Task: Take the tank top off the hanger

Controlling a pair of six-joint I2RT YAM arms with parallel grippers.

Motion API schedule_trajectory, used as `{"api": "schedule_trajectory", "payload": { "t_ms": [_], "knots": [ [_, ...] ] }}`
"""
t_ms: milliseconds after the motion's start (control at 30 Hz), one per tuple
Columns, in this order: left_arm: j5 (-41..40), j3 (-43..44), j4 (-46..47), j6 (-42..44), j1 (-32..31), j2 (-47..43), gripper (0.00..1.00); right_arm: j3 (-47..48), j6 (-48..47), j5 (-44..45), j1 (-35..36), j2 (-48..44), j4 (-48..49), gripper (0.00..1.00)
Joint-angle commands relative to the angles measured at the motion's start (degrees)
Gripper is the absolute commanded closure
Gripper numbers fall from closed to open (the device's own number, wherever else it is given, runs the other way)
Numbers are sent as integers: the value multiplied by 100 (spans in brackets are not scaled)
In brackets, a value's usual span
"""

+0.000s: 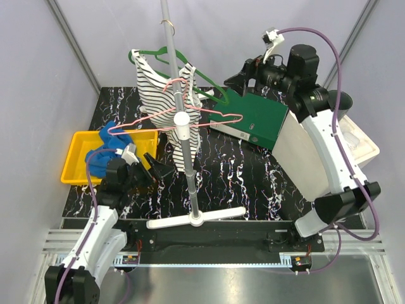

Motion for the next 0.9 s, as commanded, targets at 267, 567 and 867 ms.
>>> {"api": "schedule_trajectory", "payload": {
  "t_ms": [267,567,867],
  "knots": [
    [239,134,432,65,-28,22,3,1033,-580,-409,689,1213,-152,16],
    [230,222,186,118,-20,-119,4,1430,-932,841,1058,1557,-222,65],
    [72,293,159,197,-11,-40,4,1412,-1257,903,1067,1469,-152,100]
  ]
}}
